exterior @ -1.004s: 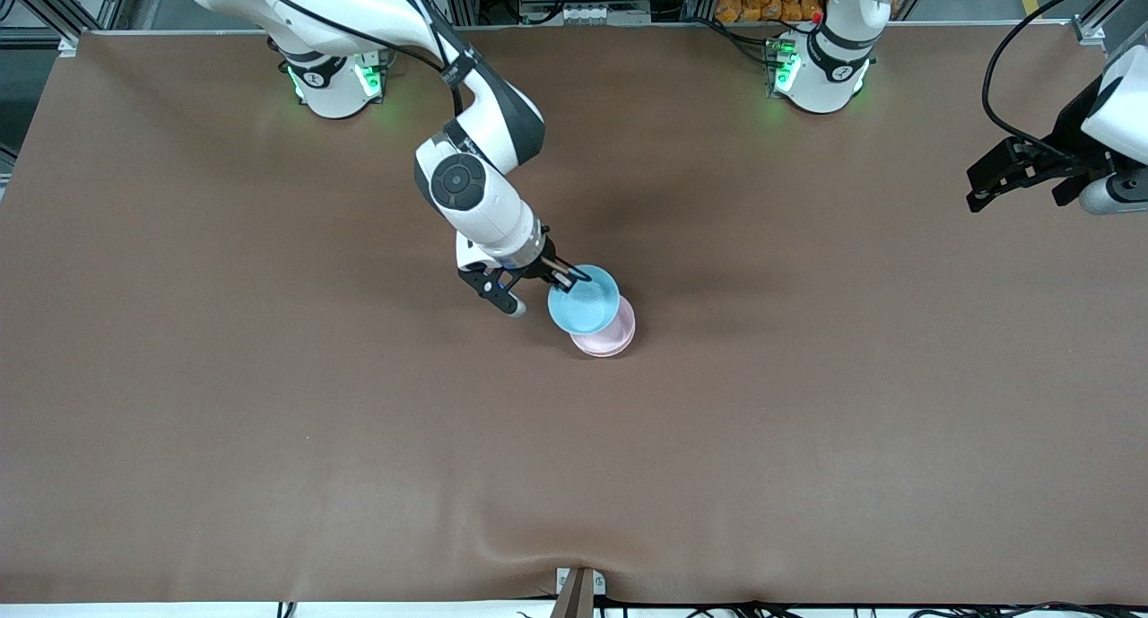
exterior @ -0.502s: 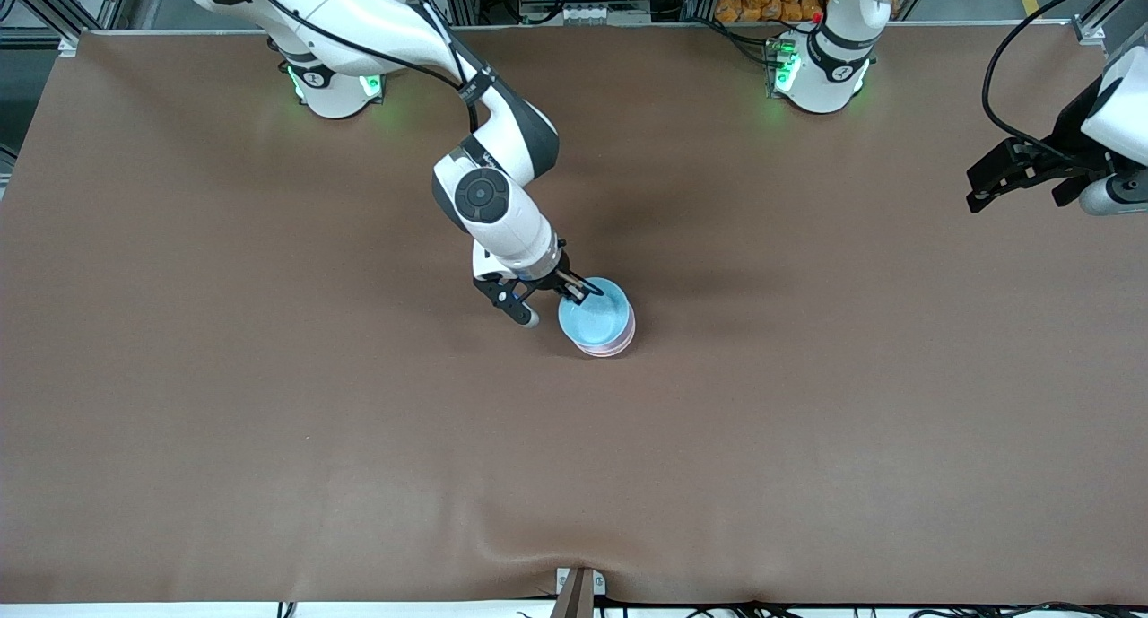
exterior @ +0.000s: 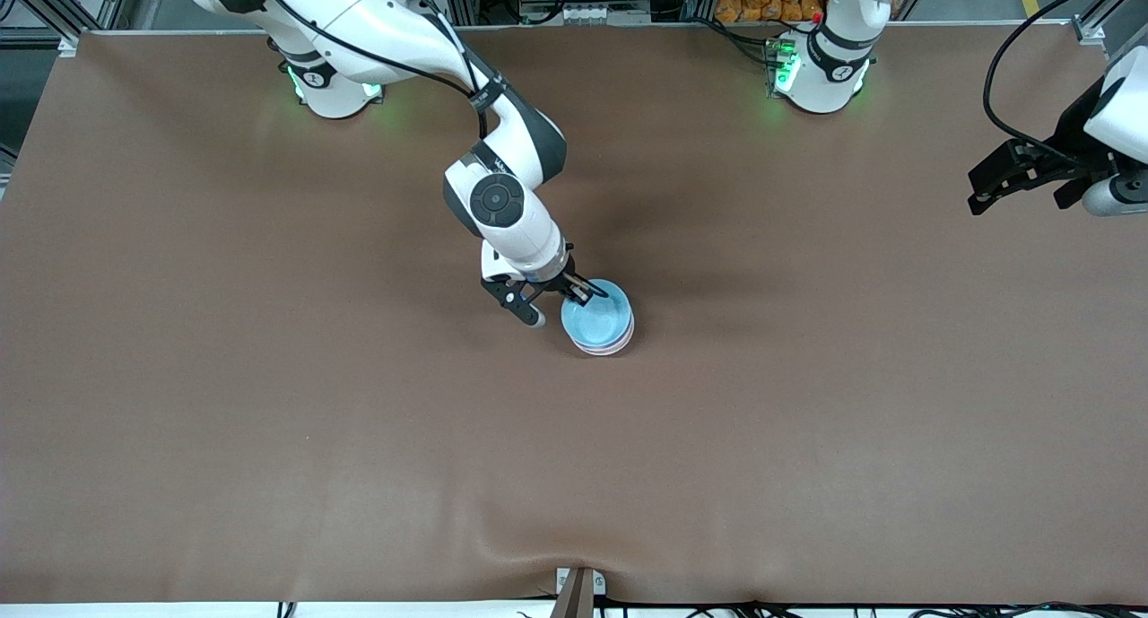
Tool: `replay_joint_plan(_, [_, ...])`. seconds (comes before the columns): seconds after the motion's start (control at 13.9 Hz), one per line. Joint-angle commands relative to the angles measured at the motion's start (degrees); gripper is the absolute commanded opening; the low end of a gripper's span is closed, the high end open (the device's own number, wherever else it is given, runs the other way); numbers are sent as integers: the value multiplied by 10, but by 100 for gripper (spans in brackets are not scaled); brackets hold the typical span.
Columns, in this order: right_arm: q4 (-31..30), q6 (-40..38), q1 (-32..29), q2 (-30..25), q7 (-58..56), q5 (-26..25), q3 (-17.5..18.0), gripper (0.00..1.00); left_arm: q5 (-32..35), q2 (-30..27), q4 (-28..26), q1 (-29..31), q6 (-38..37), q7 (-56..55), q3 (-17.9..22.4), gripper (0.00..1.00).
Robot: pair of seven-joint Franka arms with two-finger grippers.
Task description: Stack pink and blue bowls on white bowl
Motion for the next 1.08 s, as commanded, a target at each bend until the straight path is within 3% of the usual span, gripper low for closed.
replay_joint_plan(0.0, [36,-3,13,21,41,-10,-10,0,-9,-5,2,-1,3,12,4,100])
replay_joint_plan(0.07, [46,-8,13,27,43,-10,-11,12,-9,-6,2,0,3,12,5,100])
replay_joint_plan(0.14, [46,-9,13,27,43,-10,-11,34,-9,-6,2,0,3,12,5,100])
replay_joint_plan(0.22, [47,-9,13,27,43,-10,-11,48,-9,-7,2,0,3,11,5,100])
replay_joint_plan(0.29, [47,-8,14,28,44,-10,-11,69,-9,-7,2,0,3,11,5,100])
replay_joint_plan(0.5, [51,-27,9,23,42,-15,-13,70,-9,-10,2,8,3,12,5,100])
replay_joint_plan(0.57, [69,-60,6,21,42,-15,-13,76,-9,-10,2,8,3,12,5,100])
replay_joint_plan(0.65, [99,-110,0,20,42,-15,-13,96,-9,-10,2,8,0,12,5,100])
replay_joint_plan(0.72, [130,-156,-6,21,39,-18,-21,100,-9,-10,1,8,-1,12,5,100])
replay_joint_plan(1.0, [172,-195,-58,15,-35,-41,-34,100,-11,-8,2,7,3,12,4,100])
